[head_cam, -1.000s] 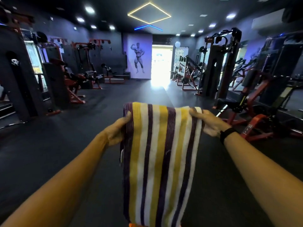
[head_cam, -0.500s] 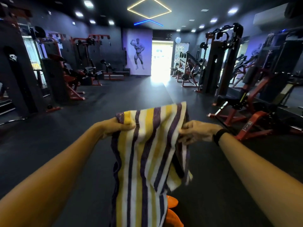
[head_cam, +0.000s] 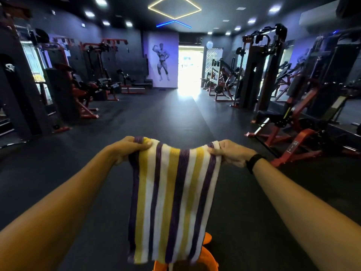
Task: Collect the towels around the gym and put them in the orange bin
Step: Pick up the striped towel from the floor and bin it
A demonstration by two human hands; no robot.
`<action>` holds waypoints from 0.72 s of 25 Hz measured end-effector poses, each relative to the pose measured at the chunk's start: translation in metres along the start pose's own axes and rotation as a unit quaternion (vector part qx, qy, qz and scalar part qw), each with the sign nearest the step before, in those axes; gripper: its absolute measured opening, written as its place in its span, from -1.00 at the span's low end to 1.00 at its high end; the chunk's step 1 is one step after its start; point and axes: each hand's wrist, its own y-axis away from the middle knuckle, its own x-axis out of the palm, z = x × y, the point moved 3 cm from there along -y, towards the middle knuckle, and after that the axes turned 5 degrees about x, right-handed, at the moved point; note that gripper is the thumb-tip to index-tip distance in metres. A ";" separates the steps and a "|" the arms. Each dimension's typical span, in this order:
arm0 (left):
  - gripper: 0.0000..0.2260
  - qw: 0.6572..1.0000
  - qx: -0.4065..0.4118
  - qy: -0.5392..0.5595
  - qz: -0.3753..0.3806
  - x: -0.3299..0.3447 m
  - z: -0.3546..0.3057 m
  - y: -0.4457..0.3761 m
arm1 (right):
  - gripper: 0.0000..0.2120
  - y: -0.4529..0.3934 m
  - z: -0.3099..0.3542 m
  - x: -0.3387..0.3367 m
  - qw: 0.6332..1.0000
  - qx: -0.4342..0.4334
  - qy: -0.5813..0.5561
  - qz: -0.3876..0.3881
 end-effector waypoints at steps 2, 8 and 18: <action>-0.65 0.991 0.039 0.115 -0.057 -0.002 -0.011 0.001 | -0.49 -0.003 0.015 -0.008 0.993 -0.054 -0.084 -0.063; -0.97 0.956 0.133 0.201 -0.164 -0.020 -0.067 -0.005 | -0.92 -0.011 0.073 -0.036 0.953 -0.170 -0.182 -0.171; -0.94 0.957 0.169 0.168 -0.163 -0.009 -0.074 -0.010 | -0.80 -0.012 0.064 -0.046 0.955 -0.144 -0.167 -0.197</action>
